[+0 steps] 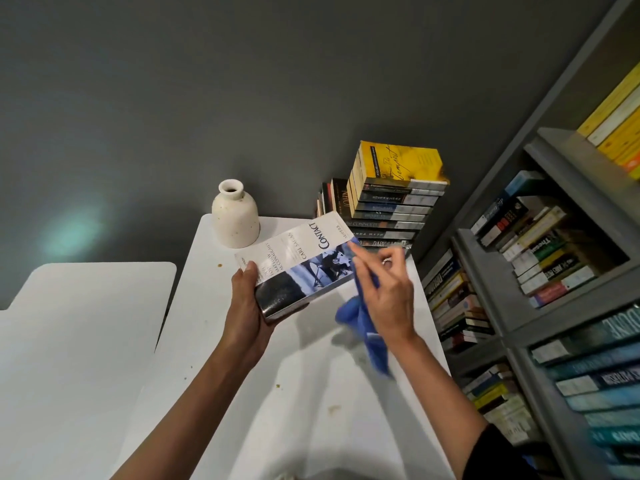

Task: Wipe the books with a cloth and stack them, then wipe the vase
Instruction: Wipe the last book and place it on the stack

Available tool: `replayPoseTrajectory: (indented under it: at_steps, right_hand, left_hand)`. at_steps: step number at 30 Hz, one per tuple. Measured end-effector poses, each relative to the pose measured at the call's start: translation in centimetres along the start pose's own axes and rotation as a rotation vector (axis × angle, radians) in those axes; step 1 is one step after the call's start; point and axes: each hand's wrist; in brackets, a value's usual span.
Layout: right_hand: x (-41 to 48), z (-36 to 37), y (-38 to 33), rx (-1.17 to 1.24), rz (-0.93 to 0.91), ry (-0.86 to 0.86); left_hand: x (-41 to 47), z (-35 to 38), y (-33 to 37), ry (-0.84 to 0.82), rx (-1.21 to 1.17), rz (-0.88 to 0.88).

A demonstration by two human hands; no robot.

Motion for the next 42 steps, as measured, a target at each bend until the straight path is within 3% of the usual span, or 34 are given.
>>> replayPoseTrajectory:
  at_steps: [5,10,12,17,20,24,32,36,39,42]
  right_hand:
    - [-0.9,1.4,-2.1,0.015,0.112,0.043]
    - [-2.2,2.6,-6.2,-0.077,-0.225,-0.151]
    - [-0.3,2.0,-5.1,-0.096,-0.14,-0.169]
    - [3.4,-0.2,-0.8,-0.138,0.274,-0.101]
    - [2.9,-1.5,0.1,0.082,0.304,-0.196]
    - [2.0,-3.2,0.2,0.171,0.23,-0.606]
    - [4.2,-4.2,0.1,0.026,0.044,-0.67]
    - [5.3,-4.8,0.5,0.147,0.143,-0.708]
    - [5.6,-5.0,1.2,0.24,0.28,-0.779]
    - [5.5,-5.2,1.9,0.318,0.359,-0.828]
  left_hand:
    - [-0.6,1.7,-0.3,-0.076,0.098,0.128]
    - [-1.4,2.7,-0.8,-0.139,0.173,0.165]
    - [-1.2,2.5,-0.5,-0.096,0.193,0.165]
    - [-0.7,1.6,0.5,-0.064,0.258,0.156]
    - [-0.3,0.9,1.1,-0.01,0.22,0.077]
    - [0.2,0.8,2.1,0.02,0.163,-0.092]
    - [0.7,1.3,3.4,-0.015,0.232,-0.26]
    - [0.5,1.2,4.1,-0.234,0.402,-0.412]
    - [0.2,1.3,4.4,-0.288,0.715,-0.327]
    - [-0.6,1.3,4.1,-0.393,0.718,-0.062]
Point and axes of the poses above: each hand's wrist, its own x-axis towards the middle knuckle, its own z-axis out of the palm, y = z × x, and after that the axes turned 13 degrees about z, right-handed
